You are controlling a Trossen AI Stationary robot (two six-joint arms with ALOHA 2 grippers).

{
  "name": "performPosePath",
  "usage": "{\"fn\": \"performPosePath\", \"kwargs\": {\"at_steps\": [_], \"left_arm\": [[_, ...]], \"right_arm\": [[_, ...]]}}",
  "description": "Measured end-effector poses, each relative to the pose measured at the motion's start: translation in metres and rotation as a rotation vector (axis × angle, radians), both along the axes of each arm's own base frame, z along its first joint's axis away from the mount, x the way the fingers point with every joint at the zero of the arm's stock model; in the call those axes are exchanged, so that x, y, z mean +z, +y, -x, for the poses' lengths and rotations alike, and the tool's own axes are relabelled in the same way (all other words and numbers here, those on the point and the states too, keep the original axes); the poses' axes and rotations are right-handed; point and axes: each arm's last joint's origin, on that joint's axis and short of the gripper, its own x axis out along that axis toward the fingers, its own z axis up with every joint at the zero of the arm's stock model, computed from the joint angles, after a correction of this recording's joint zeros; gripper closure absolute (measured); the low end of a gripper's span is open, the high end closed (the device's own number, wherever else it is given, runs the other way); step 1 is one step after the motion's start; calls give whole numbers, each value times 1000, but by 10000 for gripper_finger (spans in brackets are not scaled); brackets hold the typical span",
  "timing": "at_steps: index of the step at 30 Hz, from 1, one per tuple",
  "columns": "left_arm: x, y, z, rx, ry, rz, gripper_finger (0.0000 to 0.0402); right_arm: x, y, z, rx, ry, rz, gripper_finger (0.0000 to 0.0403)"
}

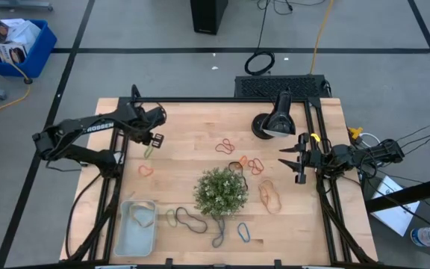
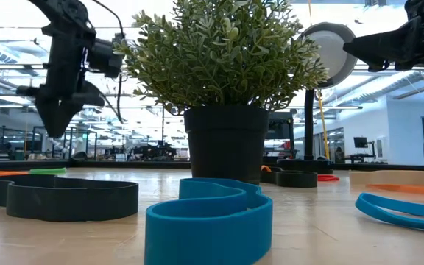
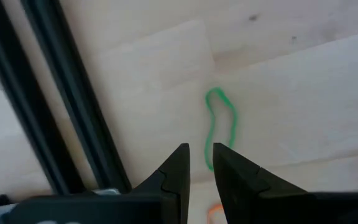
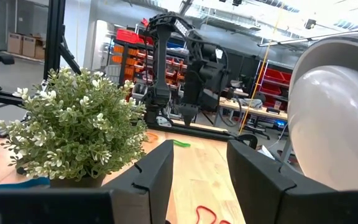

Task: Pick and place rubber bands into bin
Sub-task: Put the top green rubber band into the blue bin

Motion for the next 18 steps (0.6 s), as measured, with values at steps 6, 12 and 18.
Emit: {"fn": "performPosePath", "kwargs": {"at_steps": [6, 12, 18], "left_arm": [[-20, -3, 5, 14, -9, 21, 325], [-33, -7, 8, 17, -38, 54, 325], [-42, -10, 13, 41, -17, 69, 325]], "right_arm": [[0, 0, 0, -1, 0, 4, 257], [0, 0, 0, -1, 0, 4, 258], [0, 0, 0, -1, 0, 4, 258]]}}
